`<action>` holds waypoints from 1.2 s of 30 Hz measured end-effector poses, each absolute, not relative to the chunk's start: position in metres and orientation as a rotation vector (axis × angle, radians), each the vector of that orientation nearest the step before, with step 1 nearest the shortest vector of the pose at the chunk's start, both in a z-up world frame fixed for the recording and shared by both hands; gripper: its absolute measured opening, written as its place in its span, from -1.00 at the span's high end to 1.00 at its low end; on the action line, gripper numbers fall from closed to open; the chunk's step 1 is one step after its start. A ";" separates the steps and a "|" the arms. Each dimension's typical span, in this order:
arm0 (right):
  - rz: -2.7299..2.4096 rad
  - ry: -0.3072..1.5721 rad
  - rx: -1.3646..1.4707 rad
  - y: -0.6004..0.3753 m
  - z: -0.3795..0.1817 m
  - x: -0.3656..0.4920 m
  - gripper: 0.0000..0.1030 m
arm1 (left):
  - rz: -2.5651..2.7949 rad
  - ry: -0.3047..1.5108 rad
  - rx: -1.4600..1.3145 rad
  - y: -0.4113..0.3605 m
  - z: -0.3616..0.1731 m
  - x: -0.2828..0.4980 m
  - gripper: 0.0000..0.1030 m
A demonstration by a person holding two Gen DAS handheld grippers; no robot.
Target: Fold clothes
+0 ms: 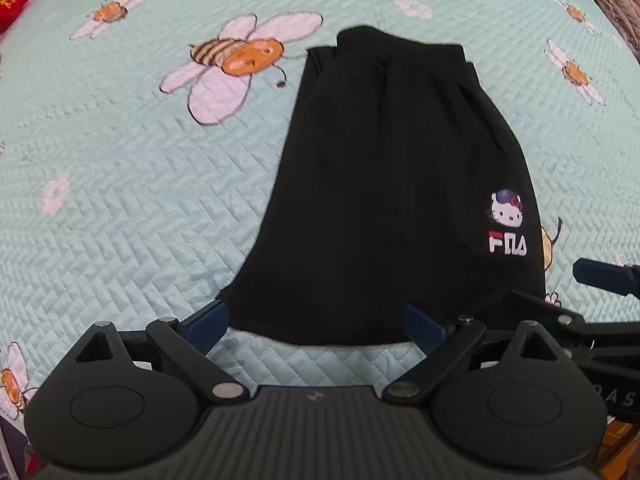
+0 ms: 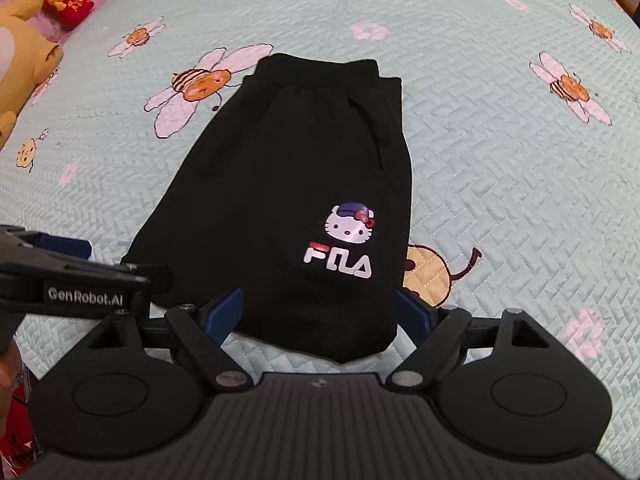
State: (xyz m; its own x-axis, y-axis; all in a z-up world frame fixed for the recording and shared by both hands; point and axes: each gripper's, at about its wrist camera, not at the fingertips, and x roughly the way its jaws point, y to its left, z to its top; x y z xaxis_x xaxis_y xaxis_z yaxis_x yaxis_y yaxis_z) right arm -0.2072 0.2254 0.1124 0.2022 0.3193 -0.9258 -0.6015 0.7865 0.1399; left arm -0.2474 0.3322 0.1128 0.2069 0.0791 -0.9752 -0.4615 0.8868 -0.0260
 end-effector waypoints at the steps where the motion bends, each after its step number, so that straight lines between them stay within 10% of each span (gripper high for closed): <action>1: 0.654 1.210 -0.272 0.225 0.111 -0.206 -0.60 | 0.382 1.319 -0.348 0.332 0.112 -0.247 -0.89; 36: 0.680 1.206 -0.274 0.226 0.106 -0.217 -0.60 | 0.370 1.338 -0.363 0.333 0.106 -0.252 -0.82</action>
State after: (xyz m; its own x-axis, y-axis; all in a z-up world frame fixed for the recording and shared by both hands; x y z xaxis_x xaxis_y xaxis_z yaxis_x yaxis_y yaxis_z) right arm -0.2171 0.2262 0.1056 0.1908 0.3366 -0.9221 -0.6152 0.7730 0.1549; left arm -0.2520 0.3332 0.1061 0.1906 0.0514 -0.9803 -0.4593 0.8872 -0.0428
